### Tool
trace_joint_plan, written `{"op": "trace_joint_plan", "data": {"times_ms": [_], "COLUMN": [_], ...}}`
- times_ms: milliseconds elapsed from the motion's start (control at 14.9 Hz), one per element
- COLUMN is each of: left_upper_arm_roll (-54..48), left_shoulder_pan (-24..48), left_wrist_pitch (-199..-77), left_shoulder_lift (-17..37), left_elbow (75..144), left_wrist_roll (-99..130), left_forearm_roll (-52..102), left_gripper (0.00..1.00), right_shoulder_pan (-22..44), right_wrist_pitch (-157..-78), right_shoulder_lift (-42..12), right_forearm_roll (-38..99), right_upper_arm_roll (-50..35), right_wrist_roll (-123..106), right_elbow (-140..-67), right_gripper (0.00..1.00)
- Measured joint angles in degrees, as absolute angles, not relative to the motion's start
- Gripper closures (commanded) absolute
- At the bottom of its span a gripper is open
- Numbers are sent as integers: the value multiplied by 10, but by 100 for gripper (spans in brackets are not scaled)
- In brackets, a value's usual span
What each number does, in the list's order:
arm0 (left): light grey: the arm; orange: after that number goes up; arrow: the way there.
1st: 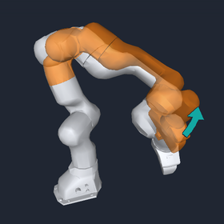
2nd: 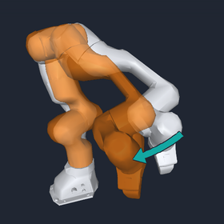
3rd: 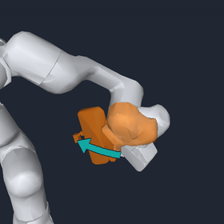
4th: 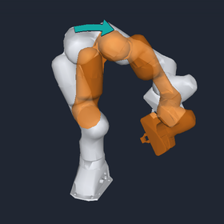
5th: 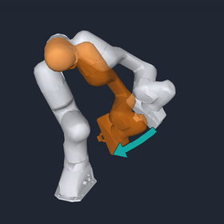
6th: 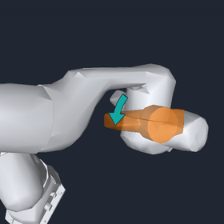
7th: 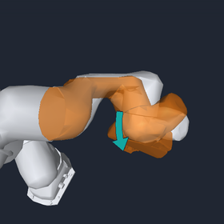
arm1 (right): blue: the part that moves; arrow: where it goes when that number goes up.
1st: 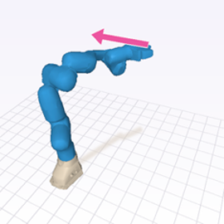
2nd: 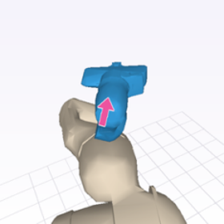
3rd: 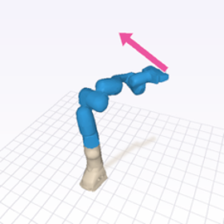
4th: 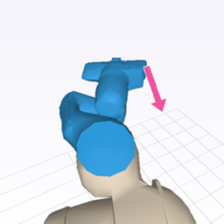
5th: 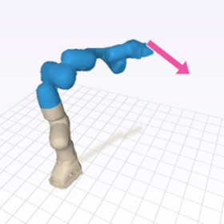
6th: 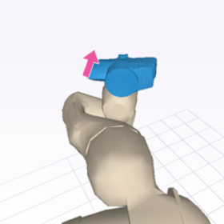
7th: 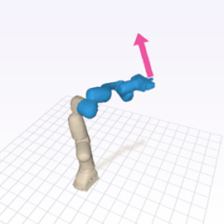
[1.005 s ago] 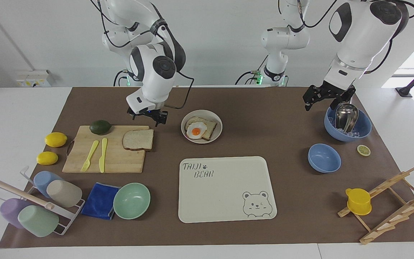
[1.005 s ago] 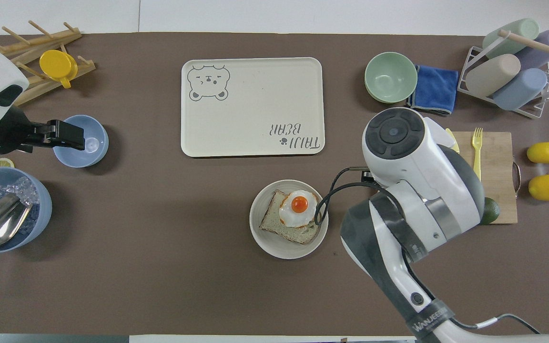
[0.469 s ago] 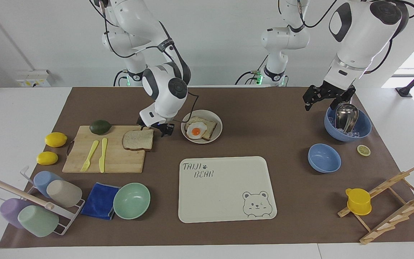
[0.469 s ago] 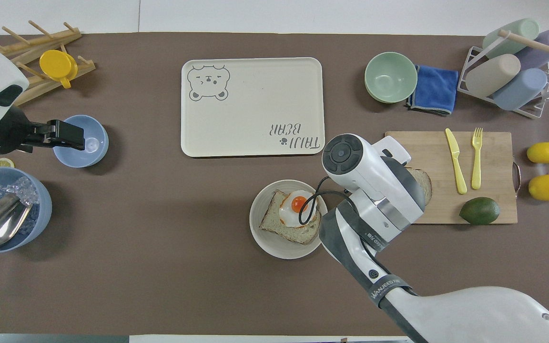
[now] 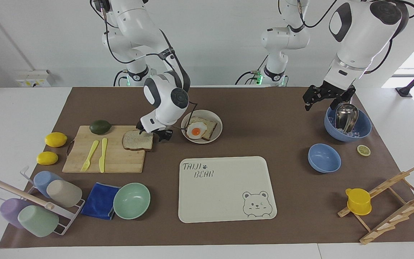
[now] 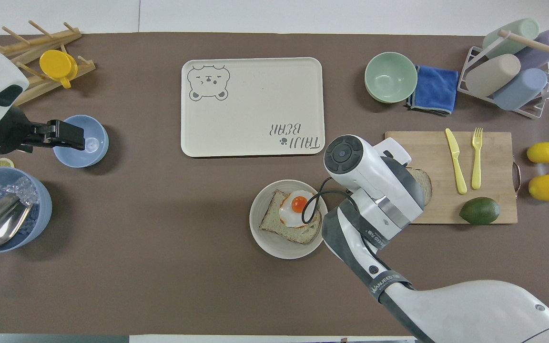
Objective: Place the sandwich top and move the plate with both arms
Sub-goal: 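Carry the bread slice with the right gripper over the egg on the plate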
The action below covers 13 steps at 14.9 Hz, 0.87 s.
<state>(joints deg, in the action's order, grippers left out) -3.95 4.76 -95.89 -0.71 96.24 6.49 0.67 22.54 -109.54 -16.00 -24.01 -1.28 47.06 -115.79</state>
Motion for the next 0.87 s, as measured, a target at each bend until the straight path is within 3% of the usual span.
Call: {"op": "trace_joint_plan", "data": {"times_ms": [268,335,469,603,871], "left_upper_arm_roll": [-40,-40,-40,-40,-40], "left_shoulder_pan": [48,48,48,48,48], "left_wrist_pitch": [-959,-959,-959,-959,-959], "left_shoulder_lift": [-7,-7,-7,-7,-7], "left_elbow": [963,963,963,963,963], "left_wrist_roll": [65,65,65,65,65], "left_forearm_roll": [7,7,7,7,7], "left_gripper": [0,0,0,0,0], "right_shoulder_pan": [212,210,210,211,235], "right_wrist_pitch": [-1099,-1102,-1103,-1103,-1049], "right_shoulder_lift": [-160,-160,-160,-159,-155], "right_forearm_roll": [-240,-240,-240,-240,-241], "right_upper_arm_roll": [-13,-12,-13,-14,-17], "right_wrist_roll": [464,464,464,464,463], "right_elbow": [-1168,-1171,-1175,-1173,-1135], "right_gripper": [25,36,72,100,100]}}
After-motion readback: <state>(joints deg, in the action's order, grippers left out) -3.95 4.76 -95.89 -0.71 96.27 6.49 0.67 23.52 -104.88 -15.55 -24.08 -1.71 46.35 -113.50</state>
